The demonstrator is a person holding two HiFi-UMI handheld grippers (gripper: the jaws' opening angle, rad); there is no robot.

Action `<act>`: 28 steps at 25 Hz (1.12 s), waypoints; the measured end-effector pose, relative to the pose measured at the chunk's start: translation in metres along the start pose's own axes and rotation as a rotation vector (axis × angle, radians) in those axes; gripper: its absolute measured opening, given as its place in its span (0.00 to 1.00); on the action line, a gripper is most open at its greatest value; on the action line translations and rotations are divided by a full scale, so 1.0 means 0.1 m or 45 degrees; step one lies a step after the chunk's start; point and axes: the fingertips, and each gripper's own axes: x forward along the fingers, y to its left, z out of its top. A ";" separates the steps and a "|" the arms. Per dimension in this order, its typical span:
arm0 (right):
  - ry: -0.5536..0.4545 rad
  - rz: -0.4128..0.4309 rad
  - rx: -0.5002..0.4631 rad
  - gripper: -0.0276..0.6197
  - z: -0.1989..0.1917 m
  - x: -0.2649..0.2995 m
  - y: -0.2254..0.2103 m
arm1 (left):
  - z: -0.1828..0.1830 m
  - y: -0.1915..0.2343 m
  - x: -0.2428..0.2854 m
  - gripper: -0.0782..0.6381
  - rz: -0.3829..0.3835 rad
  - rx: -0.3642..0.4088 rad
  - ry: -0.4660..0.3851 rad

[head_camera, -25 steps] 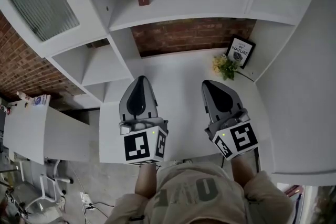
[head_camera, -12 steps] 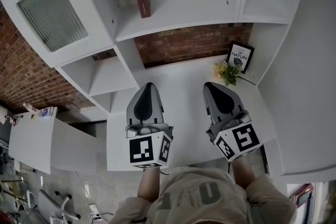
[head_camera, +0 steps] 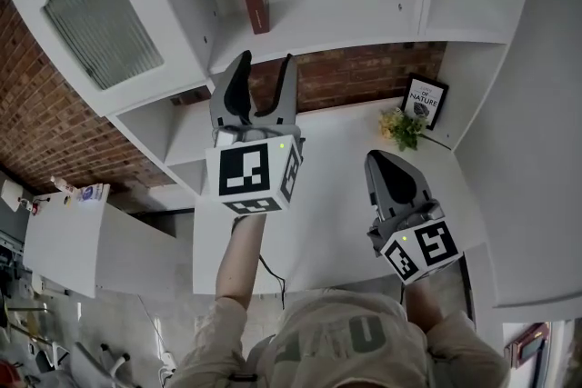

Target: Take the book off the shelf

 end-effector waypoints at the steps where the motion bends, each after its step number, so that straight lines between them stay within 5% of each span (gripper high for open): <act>1: 0.008 -0.016 0.011 0.07 -0.03 -0.02 -0.03 | 0.04 0.02 0.15 0.47 -0.007 -0.006 -0.003; 5: 0.042 -0.101 0.086 0.07 -0.14 -0.12 -0.21 | 0.08 0.20 0.82 0.57 0.014 -0.027 0.059; 10: 0.084 -0.179 0.107 0.07 -0.26 -0.28 -0.37 | 0.02 0.70 1.45 0.57 0.181 -0.047 0.208; 16: 0.086 -0.219 0.140 0.07 -0.28 -0.39 -0.50 | -0.26 1.05 1.82 0.57 0.242 -0.135 0.390; 23: 0.123 -0.253 0.172 0.07 -0.37 -0.44 -0.62 | -0.55 1.18 2.02 0.54 0.243 -0.104 0.505; 28: 0.155 -0.245 0.155 0.07 -0.44 -0.43 -0.61 | -0.65 1.20 2.08 0.35 0.281 -0.127 0.531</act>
